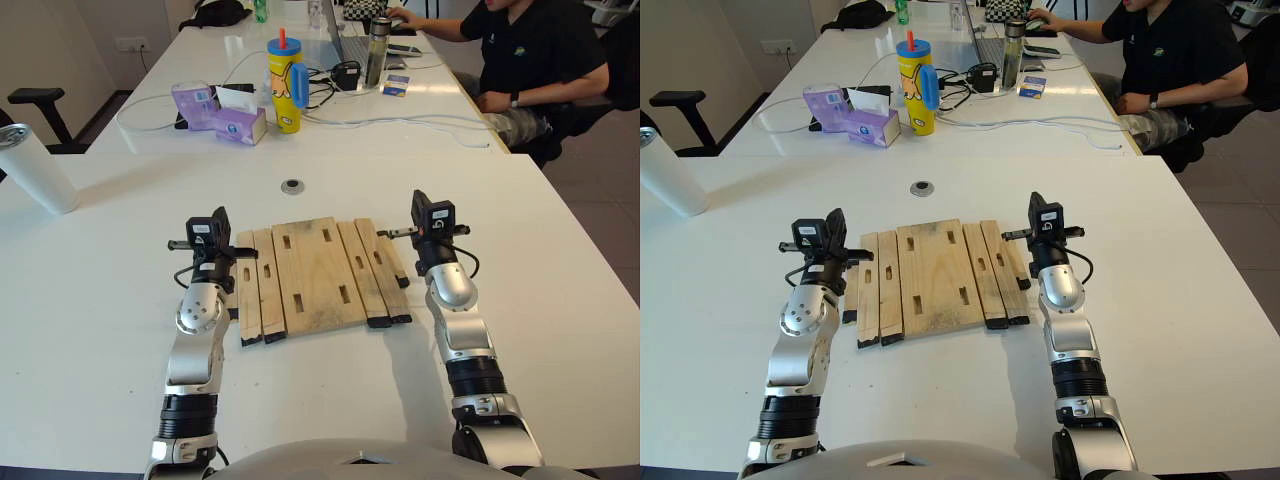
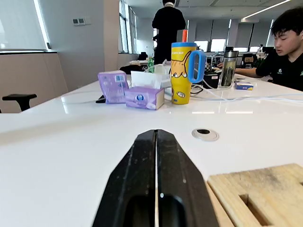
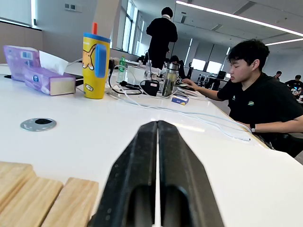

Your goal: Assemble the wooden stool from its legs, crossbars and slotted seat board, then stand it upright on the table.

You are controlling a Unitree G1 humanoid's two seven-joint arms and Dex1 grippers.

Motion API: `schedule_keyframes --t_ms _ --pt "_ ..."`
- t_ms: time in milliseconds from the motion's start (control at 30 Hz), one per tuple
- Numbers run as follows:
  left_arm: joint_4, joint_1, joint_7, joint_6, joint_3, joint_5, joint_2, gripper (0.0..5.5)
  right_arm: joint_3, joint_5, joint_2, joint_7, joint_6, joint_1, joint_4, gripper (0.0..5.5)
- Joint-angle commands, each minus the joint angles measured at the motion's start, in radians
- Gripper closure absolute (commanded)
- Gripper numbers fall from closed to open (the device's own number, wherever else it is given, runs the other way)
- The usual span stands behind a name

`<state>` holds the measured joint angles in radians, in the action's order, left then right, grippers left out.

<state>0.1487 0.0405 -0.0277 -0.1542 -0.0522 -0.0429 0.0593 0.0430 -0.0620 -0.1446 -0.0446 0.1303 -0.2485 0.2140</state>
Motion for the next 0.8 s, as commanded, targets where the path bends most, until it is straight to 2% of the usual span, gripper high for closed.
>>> schedule_keyframes --t_ms 33,133,167,333,467,633,800 --pt "0.075 -0.041 -0.12 -0.159 -0.014 -0.098 0.07 5.5 0.0 0.003 -0.019 -0.021 -0.006 -0.005 0.017 5.47" --pt "0.114 -0.094 -0.327 -0.291 -0.002 -0.196 0.214 5.5 -0.005 0.001 -0.023 -0.028 0.002 -0.001 0.025 5.47" --pt "0.123 -0.104 -0.373 -0.325 -0.03 -0.24 0.246 5.5 -0.007 -0.001 -0.022 -0.029 0.006 0.001 0.03 5.47" --pt "0.195 -0.17 -0.556 -0.413 -0.132 -0.441 0.345 5.5 -0.012 -0.003 -0.02 -0.023 0.015 0.018 0.032 5.47" --pt "0.257 -0.276 -0.744 -0.504 -0.118 -0.586 0.443 5.5 -0.013 -0.006 -0.018 -0.018 0.022 0.026 0.039 5.47" --pt "0.229 -0.37 -0.844 -0.524 -0.093 -0.569 0.556 5.5 -0.015 -0.005 -0.016 -0.017 0.024 0.034 0.032 5.47" --pt "0.155 -0.383 -0.883 -0.504 -0.135 -0.575 0.593 5.5 -0.015 -0.004 -0.017 -0.018 0.026 0.04 0.028 5.47"
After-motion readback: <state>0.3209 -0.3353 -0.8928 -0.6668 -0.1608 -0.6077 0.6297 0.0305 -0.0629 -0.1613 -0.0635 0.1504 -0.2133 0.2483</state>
